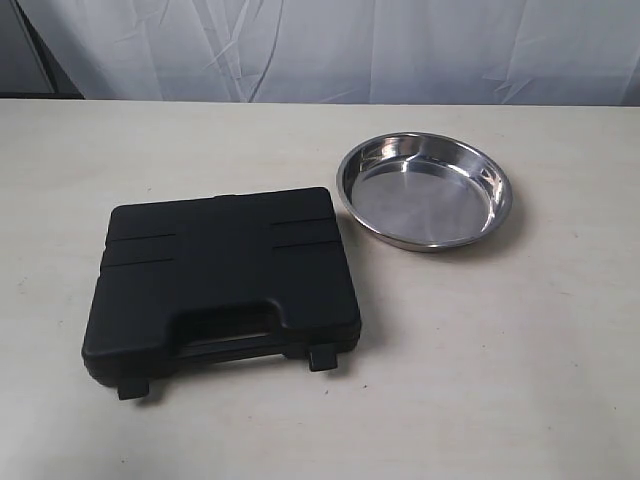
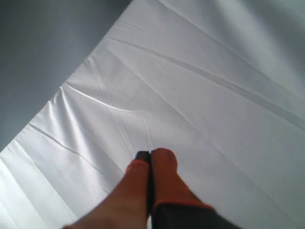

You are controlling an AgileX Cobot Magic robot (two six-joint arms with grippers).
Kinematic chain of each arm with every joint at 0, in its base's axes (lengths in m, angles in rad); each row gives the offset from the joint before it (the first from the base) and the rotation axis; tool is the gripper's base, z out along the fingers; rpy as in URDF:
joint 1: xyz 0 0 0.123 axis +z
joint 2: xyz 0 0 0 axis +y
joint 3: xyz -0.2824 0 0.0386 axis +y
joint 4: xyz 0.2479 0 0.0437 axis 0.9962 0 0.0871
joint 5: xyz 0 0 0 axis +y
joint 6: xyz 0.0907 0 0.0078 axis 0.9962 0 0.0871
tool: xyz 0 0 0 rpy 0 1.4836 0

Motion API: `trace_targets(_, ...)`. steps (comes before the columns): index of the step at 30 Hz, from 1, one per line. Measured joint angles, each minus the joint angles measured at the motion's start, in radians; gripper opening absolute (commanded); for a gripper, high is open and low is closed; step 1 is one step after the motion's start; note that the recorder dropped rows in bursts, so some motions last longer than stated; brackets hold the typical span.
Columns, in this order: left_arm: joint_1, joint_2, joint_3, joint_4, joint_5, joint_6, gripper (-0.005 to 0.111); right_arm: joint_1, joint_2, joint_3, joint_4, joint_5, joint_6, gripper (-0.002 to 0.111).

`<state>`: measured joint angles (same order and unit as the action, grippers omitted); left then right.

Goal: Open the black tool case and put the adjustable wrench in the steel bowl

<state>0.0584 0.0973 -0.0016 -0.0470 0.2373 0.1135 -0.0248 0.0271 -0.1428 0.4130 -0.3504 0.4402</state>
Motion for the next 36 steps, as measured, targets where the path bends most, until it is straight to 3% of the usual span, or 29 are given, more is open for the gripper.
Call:
trace_targets(3,0.000,0.000,0.000,0.000,0.000,0.000,0.000,0.000,0.077,-0.063,-0.101,-0.019,0.002,-0.001)
trace_targets(7,0.000,0.000,0.000,0.000,0.000,0.000,0.000,0.000,0.264,-0.223,-0.381,0.053,0.024,-0.001)
trace_targets(11,0.000,0.000,0.000,0.000,0.000,0.000,0.000,0.014,0.536,-0.448,-0.696,0.244,0.117,-0.001)
trace_targets(14,0.000,0.000,0.000,0.000,0.000,0.000,0.000,0.085,0.737,-0.617,-0.777,0.459,0.111,-0.001)
trace_targets(18,0.000,0.000,0.000,0.000,0.000,0.000,0.000,0.264,1.011,-0.852,-0.689,0.736,-0.128,-0.001)
trace_targets(26,0.000,0.000,0.000,0.000,0.000,0.000,0.000,0.587,1.561,-1.212,-0.051,1.272,-0.842,-0.001)
trace_targets(30,0.000,0.000,0.000,0.000,0.000,0.000,0.000,0.755,1.741,-1.250,-0.012,1.291,-0.959,-0.001)
trace_targets(36,0.000,0.000,0.000,0.000,0.000,0.000,0.000,0.935,1.909,-1.251,-0.144,1.215,-0.986,0.001)
